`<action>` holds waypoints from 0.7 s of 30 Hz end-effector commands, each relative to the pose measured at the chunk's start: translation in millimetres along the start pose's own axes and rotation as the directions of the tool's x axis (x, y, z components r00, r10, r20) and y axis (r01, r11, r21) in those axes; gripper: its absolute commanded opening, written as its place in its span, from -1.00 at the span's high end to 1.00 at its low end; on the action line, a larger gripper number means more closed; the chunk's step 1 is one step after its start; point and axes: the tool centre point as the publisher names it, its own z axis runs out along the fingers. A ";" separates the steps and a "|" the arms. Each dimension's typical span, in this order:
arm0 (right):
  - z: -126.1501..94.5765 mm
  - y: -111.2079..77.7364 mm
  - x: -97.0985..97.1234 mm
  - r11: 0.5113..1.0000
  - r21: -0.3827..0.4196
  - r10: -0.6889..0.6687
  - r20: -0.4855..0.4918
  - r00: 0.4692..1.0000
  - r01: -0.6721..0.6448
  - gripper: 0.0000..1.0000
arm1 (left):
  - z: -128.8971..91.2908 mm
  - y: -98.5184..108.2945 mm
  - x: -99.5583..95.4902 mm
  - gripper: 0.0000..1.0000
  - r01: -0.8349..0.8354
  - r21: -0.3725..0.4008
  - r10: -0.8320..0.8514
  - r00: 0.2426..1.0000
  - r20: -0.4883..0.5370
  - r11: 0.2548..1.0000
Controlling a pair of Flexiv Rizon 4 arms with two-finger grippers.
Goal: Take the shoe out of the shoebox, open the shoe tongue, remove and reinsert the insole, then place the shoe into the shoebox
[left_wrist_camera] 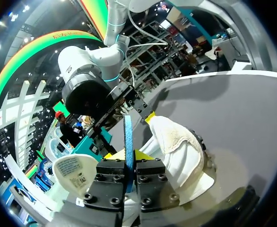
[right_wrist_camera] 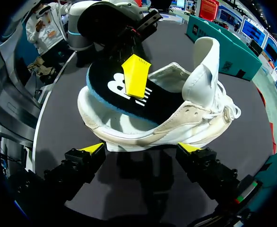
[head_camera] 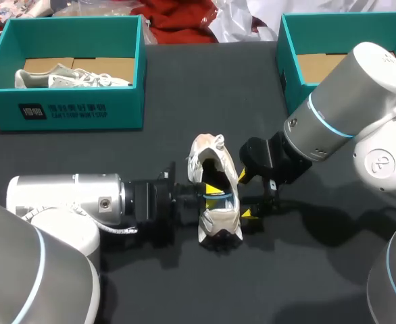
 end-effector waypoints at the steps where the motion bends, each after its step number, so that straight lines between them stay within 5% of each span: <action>1: 0.8 0.2 1.3 1.000 0.001 0.001 0.003 1.000 -0.001 -1.00 | -4.5 -7.6 -0.4 0.34 -0.001 -0.002 0.001 1.000 -0.002 1.000; 3: 0.8 0.2 1.3 1.000 0.001 0.001 0.003 1.000 -0.001 -1.00 | -6.1 -13.8 0.8 0.18 -0.006 0.003 0.006 1.000 0.002 1.000; 10: 0.8 0.2 1.3 1.000 0.001 0.001 0.003 1.000 -0.001 -1.00 | -10.3 -30.0 2.7 0.24 -0.016 0.040 0.016 1.000 0.004 0.999; 15: 0.8 0.2 1.3 1.000 0.001 0.001 0.003 1.000 -0.001 -1.00 | -8.8 -34.4 5.1 0.54 -0.029 0.050 0.029 1.000 0.003 0.998; 16: 0.8 0.2 1.3 1.000 0.001 0.001 0.003 1.000 -0.001 -1.00 | -6.9 -33.7 5.0 0.91 -0.036 0.044 0.036 0.999 -0.001 0.998; 17: 0.8 0.2 1.3 1.000 0.001 0.001 0.003 1.000 -0.001 -1.00 | -5.7 -32.9 5.0 1.00 -0.037 0.042 0.037 0.999 -0.002 0.998; 21: 0.8 0.2 1.3 1.000 0.001 0.001 0.003 1.000 -0.001 -1.00 | 3.7 -24.1 4.6 1.00 -0.031 0.025 0.032 0.999 -0.018 0.999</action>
